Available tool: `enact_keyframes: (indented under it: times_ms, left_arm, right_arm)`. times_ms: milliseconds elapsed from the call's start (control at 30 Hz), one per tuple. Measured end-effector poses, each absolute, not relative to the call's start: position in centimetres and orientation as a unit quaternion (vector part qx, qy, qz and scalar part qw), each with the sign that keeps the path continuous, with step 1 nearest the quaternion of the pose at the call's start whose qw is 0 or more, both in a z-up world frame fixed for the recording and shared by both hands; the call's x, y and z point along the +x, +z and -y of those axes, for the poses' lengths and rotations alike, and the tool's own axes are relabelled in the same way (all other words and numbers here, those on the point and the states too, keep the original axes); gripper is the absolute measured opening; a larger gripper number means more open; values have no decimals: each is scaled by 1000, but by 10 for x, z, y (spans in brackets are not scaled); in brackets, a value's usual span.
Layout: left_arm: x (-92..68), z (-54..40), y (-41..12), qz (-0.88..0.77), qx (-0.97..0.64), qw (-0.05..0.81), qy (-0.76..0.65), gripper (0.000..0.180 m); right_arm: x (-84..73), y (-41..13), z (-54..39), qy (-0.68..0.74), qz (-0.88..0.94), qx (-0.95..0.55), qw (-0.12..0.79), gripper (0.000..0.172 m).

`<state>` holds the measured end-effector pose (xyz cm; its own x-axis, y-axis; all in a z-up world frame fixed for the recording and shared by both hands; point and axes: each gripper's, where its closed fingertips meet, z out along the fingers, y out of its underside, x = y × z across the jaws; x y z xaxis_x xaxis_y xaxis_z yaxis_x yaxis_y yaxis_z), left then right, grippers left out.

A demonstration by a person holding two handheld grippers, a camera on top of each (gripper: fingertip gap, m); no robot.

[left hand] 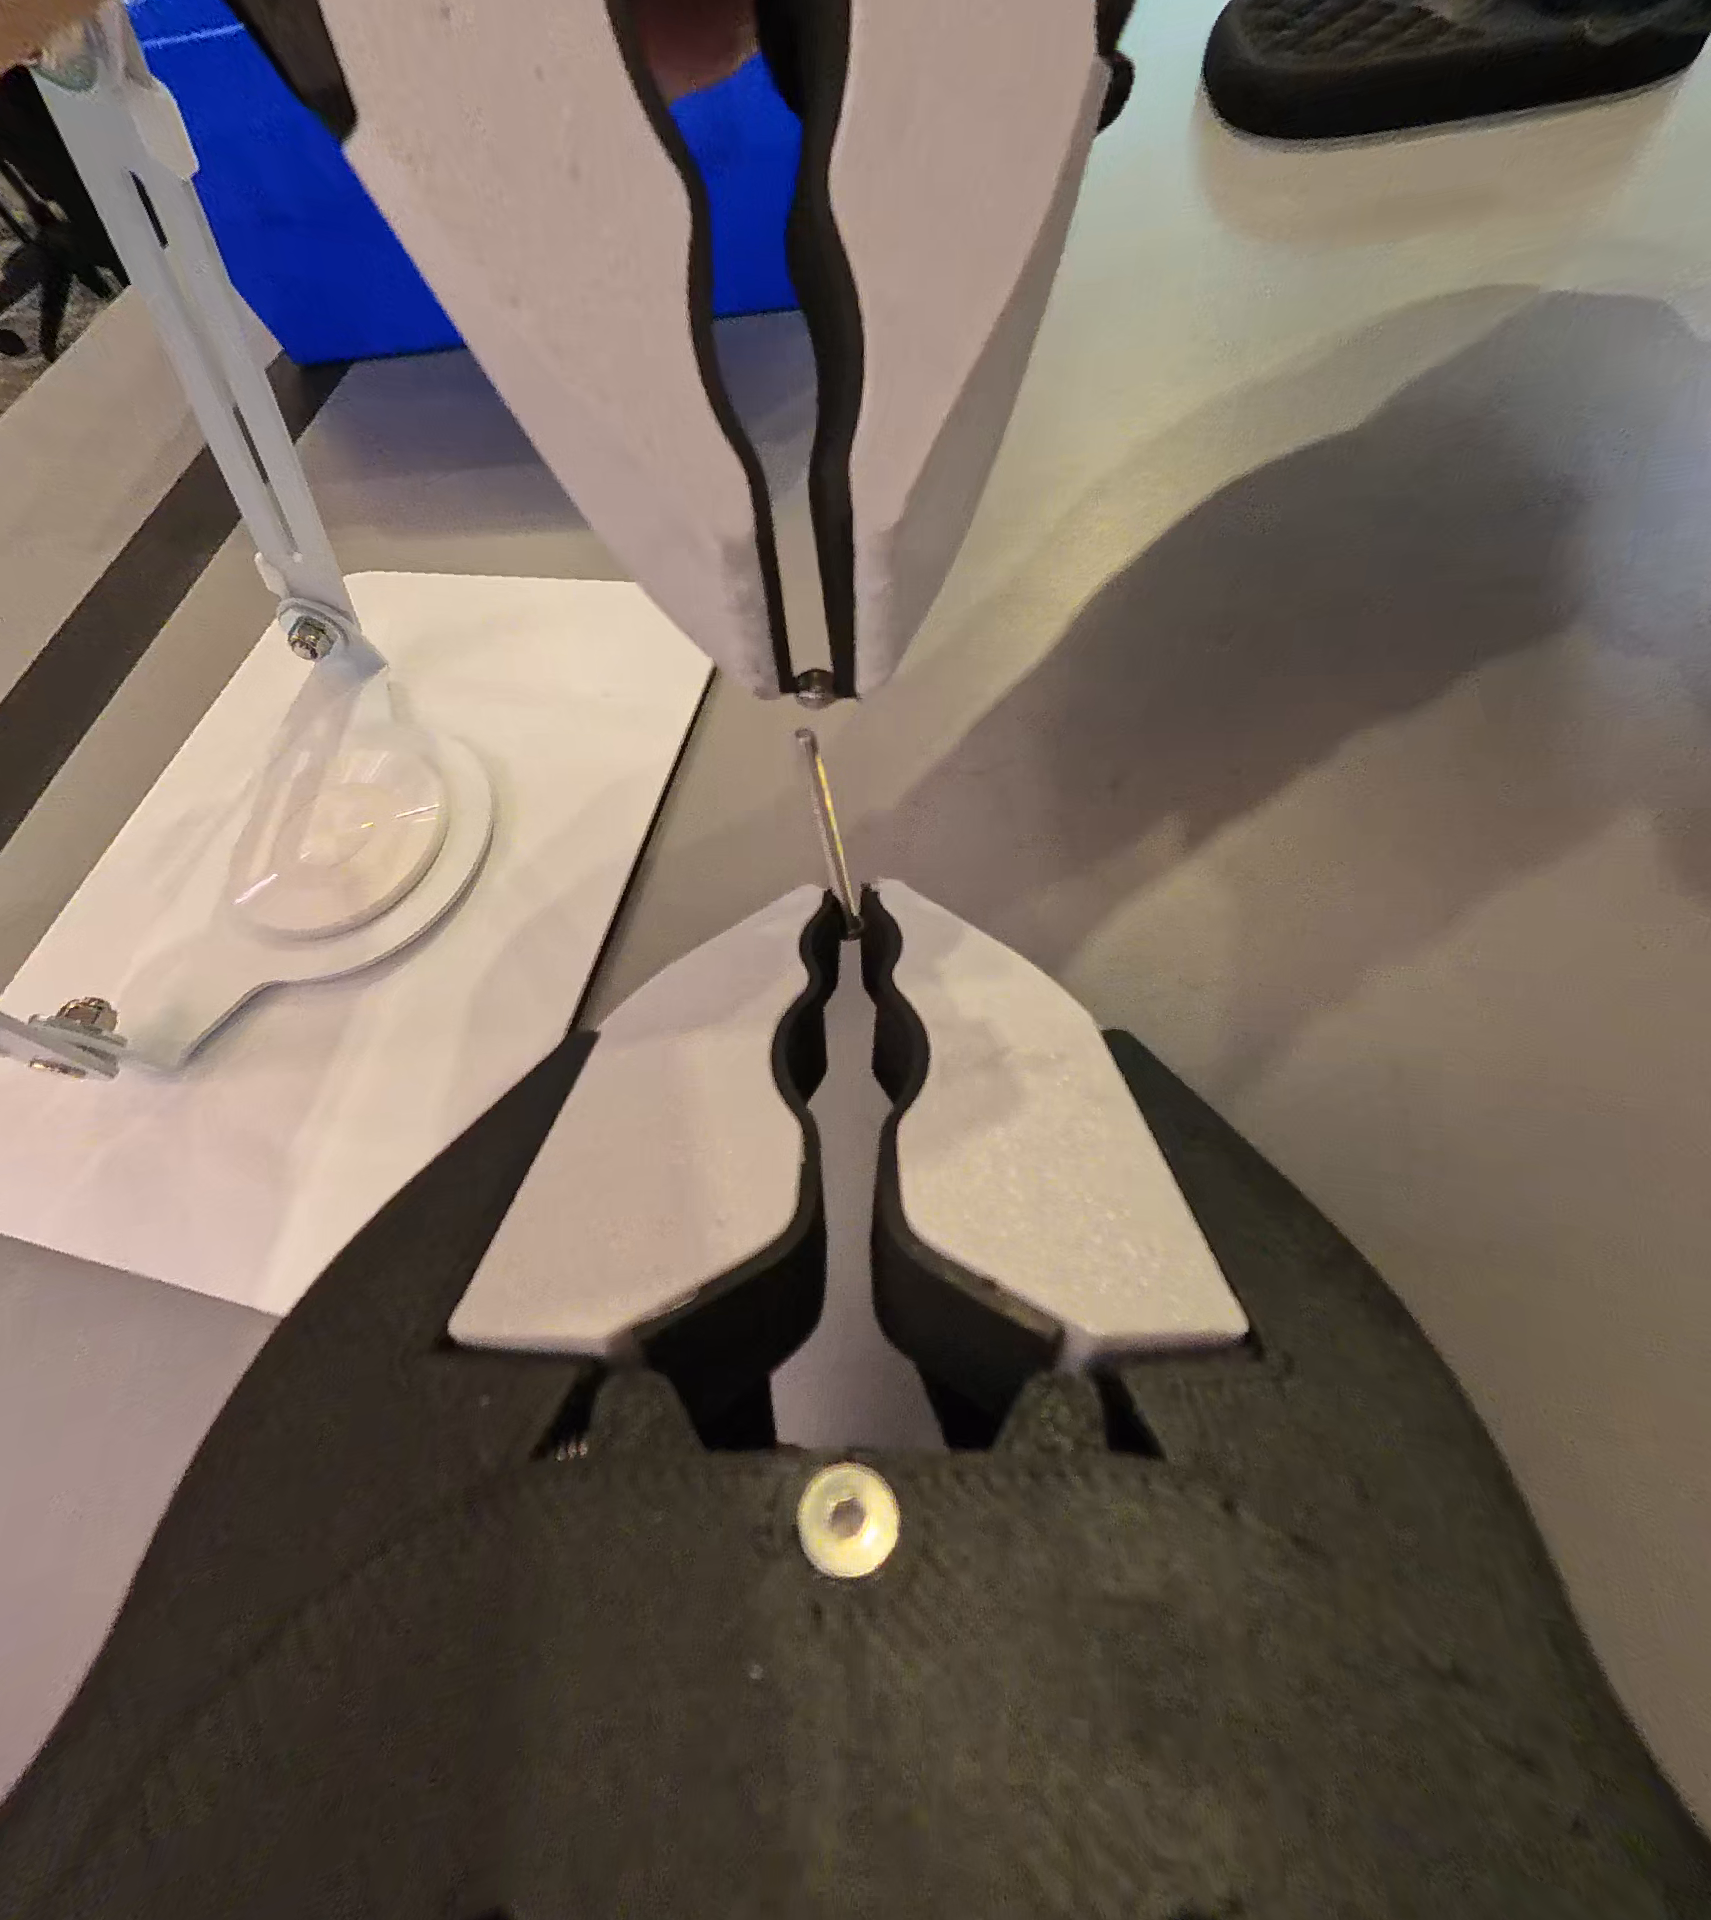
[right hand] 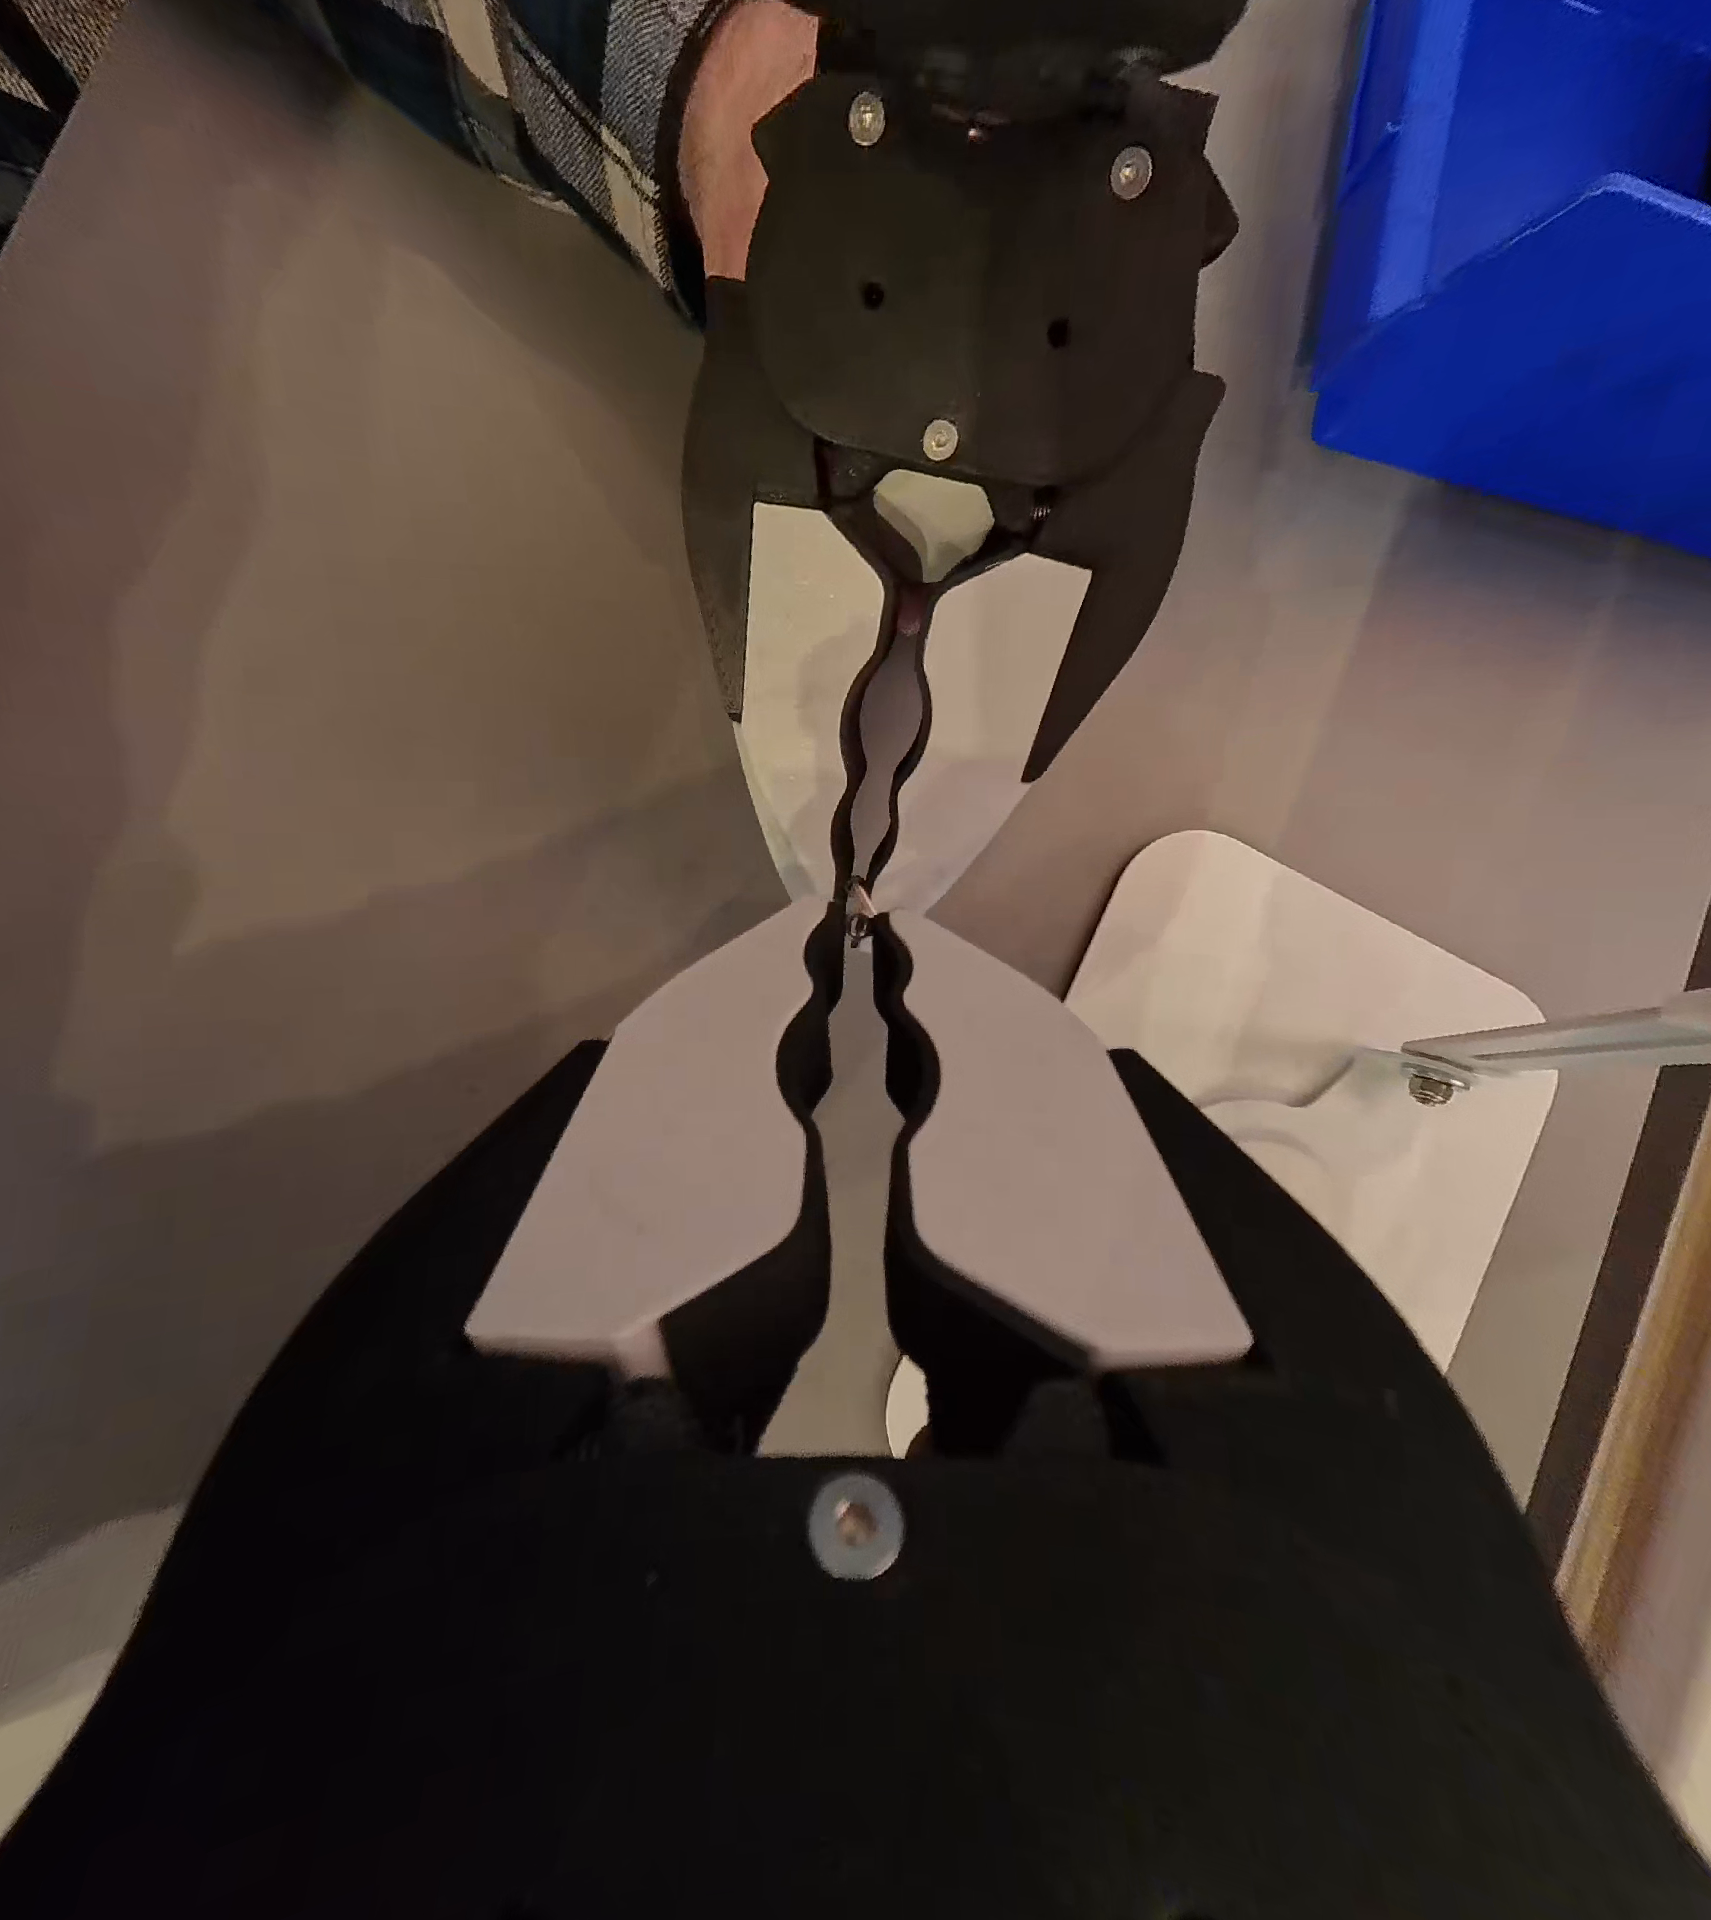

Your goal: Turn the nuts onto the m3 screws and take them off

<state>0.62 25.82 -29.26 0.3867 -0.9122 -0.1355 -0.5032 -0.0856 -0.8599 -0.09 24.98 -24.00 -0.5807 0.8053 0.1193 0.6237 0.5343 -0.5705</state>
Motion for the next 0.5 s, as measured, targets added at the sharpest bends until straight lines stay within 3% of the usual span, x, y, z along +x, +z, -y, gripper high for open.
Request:
enact_keyframes:
  times_ms: [500]
  left_arm:
    - [7,-261,-295,-505,-705,449,-216,3]
  right_arm:
    - [-3,-248,-252,228,858,-420,187,5]
